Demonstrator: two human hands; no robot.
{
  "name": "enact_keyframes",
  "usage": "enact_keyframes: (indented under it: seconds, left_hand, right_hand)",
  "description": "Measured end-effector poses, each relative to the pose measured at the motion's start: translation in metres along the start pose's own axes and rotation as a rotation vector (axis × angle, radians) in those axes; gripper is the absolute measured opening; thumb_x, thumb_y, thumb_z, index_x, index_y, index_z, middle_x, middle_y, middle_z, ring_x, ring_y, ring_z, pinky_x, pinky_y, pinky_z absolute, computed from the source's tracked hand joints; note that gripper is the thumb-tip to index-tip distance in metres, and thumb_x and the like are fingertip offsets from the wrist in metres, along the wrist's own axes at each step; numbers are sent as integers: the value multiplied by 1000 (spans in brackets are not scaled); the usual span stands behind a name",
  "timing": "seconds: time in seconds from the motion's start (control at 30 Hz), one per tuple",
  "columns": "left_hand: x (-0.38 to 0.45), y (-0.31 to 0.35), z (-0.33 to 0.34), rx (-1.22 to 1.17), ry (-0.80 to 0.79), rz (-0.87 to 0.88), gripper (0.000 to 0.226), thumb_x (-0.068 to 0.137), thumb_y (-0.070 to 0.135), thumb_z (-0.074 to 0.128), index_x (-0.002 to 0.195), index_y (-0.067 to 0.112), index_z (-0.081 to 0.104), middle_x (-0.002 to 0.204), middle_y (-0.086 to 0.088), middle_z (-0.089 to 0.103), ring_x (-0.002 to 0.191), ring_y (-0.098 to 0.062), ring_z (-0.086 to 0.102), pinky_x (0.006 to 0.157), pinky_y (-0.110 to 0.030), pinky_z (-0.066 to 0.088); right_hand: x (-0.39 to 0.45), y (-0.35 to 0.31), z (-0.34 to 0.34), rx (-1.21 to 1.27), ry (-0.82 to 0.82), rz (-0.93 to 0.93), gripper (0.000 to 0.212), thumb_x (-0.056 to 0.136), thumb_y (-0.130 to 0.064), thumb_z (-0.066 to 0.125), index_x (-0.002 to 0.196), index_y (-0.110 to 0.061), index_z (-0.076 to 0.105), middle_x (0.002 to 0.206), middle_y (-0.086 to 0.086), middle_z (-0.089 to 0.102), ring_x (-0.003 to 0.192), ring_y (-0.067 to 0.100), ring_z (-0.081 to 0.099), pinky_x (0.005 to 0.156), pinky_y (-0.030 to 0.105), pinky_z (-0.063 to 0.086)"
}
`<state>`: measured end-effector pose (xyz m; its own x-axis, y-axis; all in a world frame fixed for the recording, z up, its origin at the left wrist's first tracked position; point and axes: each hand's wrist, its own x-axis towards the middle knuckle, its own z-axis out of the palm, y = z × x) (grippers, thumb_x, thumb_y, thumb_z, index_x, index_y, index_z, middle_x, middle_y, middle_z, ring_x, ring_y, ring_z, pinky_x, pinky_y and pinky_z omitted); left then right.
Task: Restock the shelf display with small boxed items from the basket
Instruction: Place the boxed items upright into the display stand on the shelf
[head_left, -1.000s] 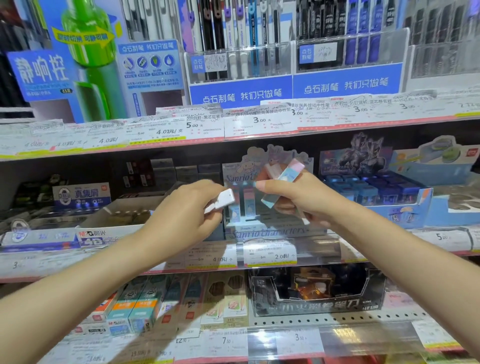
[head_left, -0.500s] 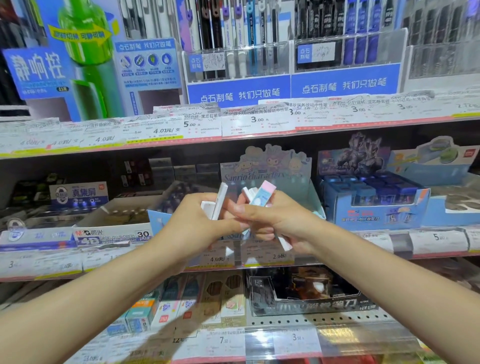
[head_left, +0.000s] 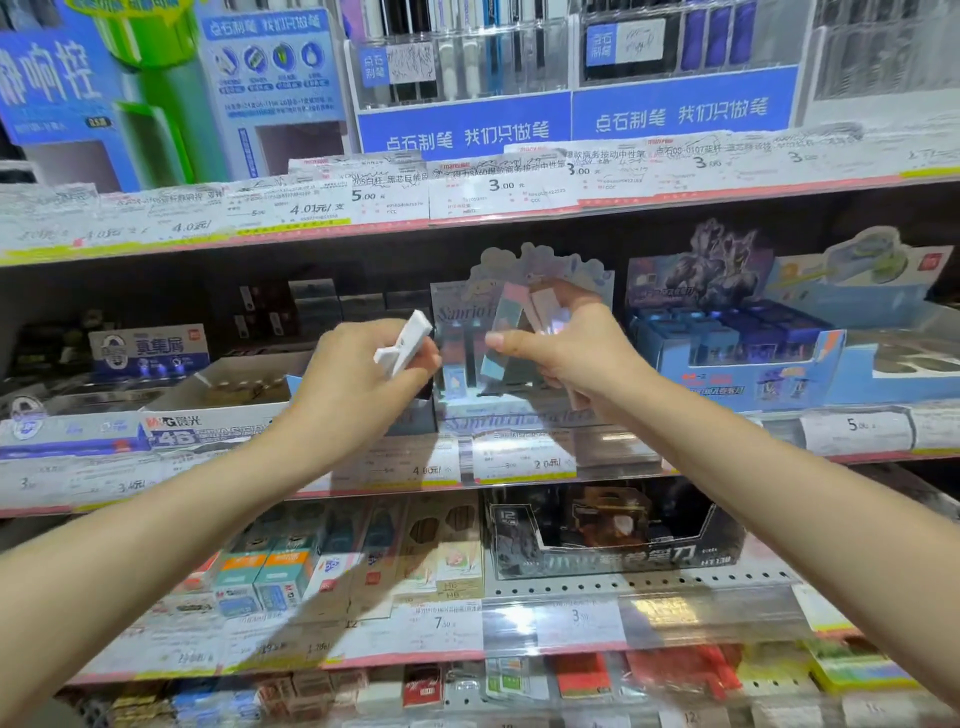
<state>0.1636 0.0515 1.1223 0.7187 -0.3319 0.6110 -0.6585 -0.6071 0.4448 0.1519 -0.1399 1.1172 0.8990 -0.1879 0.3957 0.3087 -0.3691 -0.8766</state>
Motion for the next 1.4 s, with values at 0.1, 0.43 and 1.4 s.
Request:
enact_keyframes:
  seconds: [0.1, 0.43, 1.4]
  left_hand:
    - [7, -9, -3, 236, -113, 132, 16, 81, 3, 55, 73, 17, 60, 81, -3, 61, 82, -30, 56, 65, -35, 40]
    - [15, -13, 1, 278, -271, 189, 34, 81, 0, 51, 104, 20, 65, 89, 3, 67, 72, -17, 56, 58, -29, 42]
    - [30, -18, -9, 298, -395, 181, 25, 80, -1, 48, 97, 4, 65, 62, -17, 59, 44, -2, 43, 45, -15, 32]
  right_hand:
    - [5, 2, 2, -157, -61, 85, 64, 71, -35, 77, 123, -15, 45, 67, -8, 39, 35, 1, 44, 26, 6, 24]
    - [11, 6, 11, -272, -91, -62, 71, 70, -36, 77, 128, -13, 43, 129, 3, 51, 108, 19, 50, 83, 27, 41]
    - [8, 14, 9, -614, -122, -422, 58, 71, -32, 76, 117, -20, 44, 102, 3, 61, 87, 25, 54, 65, 32, 46]
